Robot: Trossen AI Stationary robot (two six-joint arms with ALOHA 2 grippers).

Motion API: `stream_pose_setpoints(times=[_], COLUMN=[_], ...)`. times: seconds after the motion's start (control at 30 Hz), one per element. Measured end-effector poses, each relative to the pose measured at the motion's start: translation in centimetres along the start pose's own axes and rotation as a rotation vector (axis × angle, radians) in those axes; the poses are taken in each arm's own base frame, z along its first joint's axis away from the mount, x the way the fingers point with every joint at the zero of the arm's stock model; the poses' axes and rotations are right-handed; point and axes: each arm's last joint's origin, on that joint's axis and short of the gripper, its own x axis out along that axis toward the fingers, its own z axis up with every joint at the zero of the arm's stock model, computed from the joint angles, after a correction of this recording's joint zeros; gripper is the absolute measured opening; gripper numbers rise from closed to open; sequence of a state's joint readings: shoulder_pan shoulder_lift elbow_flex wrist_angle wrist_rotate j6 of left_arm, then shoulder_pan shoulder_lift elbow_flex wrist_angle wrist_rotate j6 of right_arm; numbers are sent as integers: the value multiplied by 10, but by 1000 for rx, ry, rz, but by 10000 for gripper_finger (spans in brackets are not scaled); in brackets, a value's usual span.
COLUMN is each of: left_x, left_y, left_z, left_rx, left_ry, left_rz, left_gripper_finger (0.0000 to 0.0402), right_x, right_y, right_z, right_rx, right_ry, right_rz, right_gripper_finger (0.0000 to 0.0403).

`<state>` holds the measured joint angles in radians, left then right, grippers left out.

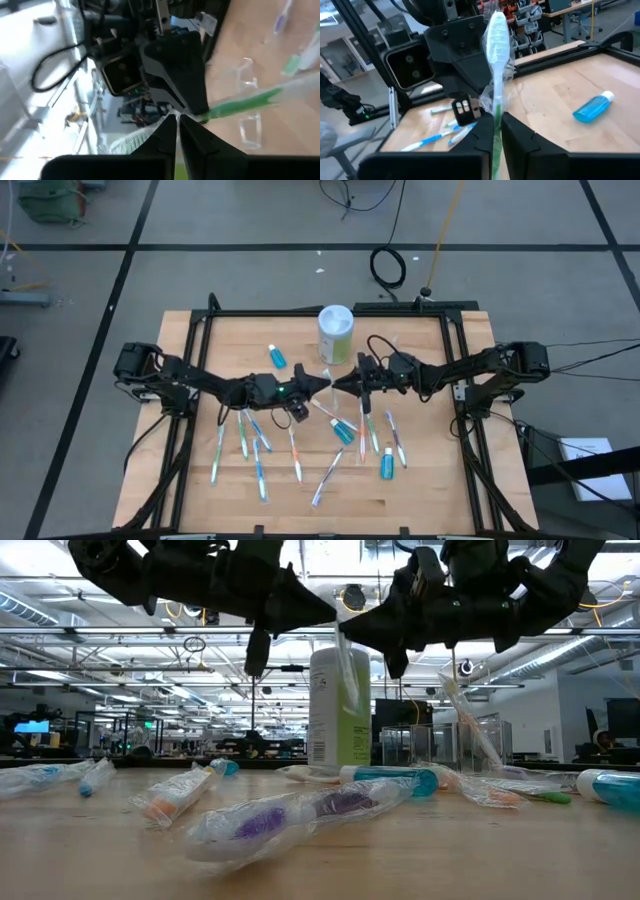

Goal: Pick & Place toothbrushing station
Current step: Put the green toothbrush into the transparent organizer

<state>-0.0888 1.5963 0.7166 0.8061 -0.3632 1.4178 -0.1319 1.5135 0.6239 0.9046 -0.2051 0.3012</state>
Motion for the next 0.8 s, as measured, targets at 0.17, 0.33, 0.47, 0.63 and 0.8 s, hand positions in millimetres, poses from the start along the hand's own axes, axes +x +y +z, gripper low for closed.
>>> stream_pose_setpoints(times=[0.17,0.33,0.47,0.63,0.8], left_x=[-2,-4,-5,-10,-17], left_y=[-6,-8,-8,-1,11], left_z=[2,5,3,4,0], left_rx=[-8,4,-112,-520,-659], left_ry=[57,113,215,288,280], left_rz=[-49,-51,-20,87,77], left_gripper_finger=[23,54,101,140,148], right_x=[-1,-2,-4,-16,-46], right_y=[-5,-11,-14,-15,-3], right_z=[-1,-1,0,8,31], right_rx=[5,10,14,26,-137], right_ry=[16,26,33,93,100], right_rz=[-42,-64,-80,-123,-342], right_gripper_finger=[9,0,1,1,1])
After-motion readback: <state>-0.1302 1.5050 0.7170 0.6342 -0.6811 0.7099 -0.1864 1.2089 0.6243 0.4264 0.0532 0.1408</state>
